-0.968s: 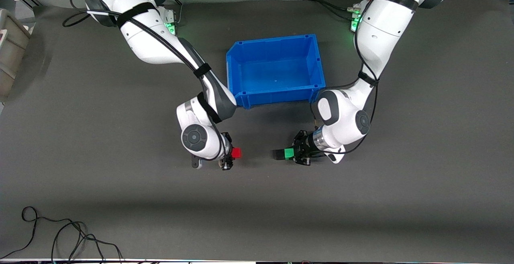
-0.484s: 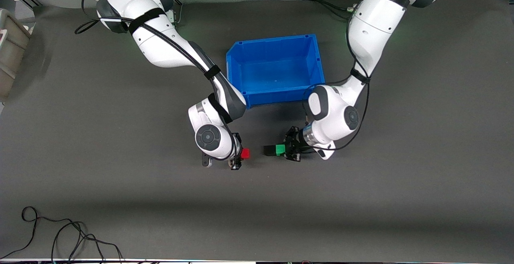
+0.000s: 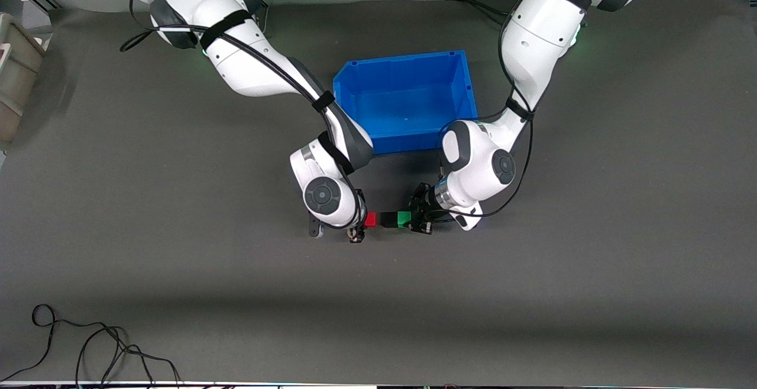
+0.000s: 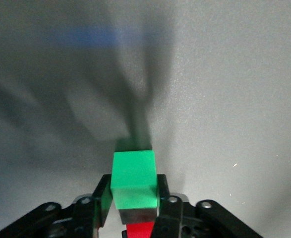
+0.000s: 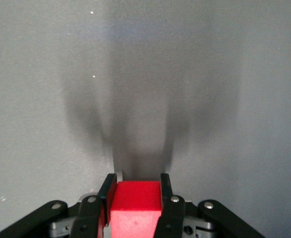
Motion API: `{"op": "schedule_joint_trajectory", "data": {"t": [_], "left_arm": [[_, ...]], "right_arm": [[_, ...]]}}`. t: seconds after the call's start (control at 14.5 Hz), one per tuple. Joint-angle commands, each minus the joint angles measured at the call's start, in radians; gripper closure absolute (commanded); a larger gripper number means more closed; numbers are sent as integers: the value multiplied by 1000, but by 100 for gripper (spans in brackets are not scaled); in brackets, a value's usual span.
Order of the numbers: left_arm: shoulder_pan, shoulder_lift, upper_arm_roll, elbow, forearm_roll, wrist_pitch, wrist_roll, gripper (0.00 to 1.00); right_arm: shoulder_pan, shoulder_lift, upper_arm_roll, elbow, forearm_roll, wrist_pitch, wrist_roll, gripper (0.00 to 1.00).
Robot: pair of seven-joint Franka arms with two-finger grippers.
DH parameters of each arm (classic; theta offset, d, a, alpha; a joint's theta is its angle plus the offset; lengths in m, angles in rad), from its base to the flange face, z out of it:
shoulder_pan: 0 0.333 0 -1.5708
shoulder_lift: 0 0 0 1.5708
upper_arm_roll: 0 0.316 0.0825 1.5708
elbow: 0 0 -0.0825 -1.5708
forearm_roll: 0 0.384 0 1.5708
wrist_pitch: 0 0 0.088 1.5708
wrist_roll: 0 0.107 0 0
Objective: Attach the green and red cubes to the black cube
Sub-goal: 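Press the red and green cubes against the black cube's sides, then open the left gripper and withdraw it while the right gripper holds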
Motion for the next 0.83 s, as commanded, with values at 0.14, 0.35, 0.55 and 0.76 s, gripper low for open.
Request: {"op": "schedule_joint_trajectory", "data": {"t": [0.14, 0.35, 0.55, 0.76], "left_arm": [[-6, 13, 22, 34, -7, -1, -11, 0], [69, -22, 28, 25, 33, -69, -3, 0], [193, -87, 28, 13, 139, -237, 7, 0], [332, -162, 30, -7, 202, -443, 130, 0]], "right_arm": [[12, 39, -6, 45, -10, 3, 35, 100], [18, 42, -6, 47, -10, 14, 40, 100], [23, 42, -6, 56, -7, 14, 46, 100], [34, 50, -6, 58, -8, 28, 46, 100]]}}
